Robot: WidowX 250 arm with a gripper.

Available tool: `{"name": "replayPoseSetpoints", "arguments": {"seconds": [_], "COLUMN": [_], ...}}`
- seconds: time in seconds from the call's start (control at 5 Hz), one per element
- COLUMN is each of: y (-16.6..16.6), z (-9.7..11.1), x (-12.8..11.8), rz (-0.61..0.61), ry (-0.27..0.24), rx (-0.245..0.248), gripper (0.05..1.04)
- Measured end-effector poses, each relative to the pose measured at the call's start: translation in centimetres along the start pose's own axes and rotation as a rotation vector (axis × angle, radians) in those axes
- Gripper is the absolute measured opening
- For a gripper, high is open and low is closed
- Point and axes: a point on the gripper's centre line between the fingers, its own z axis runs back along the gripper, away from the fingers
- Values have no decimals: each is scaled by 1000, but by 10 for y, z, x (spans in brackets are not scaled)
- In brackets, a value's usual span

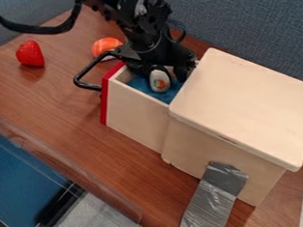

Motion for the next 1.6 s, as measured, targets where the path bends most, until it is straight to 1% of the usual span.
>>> {"name": "replayPoseSetpoints", "arguments": {"seconds": [0.2, 0.4, 0.6, 0.8, 1.0, 1.4, 1.6], "y": [1, 1, 1, -2, -11, -34, -24], "z": [-3, -4, -4, 0, 19, 60, 72], "x": [0, -1, -1, 1, 12, 46, 60], "rz": [13, 3, 0, 15, 36, 76, 90], "ry": [20, 25, 26, 32, -1, -99, -151], "rx": [8, 5, -2, -21, -65, -170, -162], "gripper": [665, 370, 206, 114, 74, 68, 68]}}
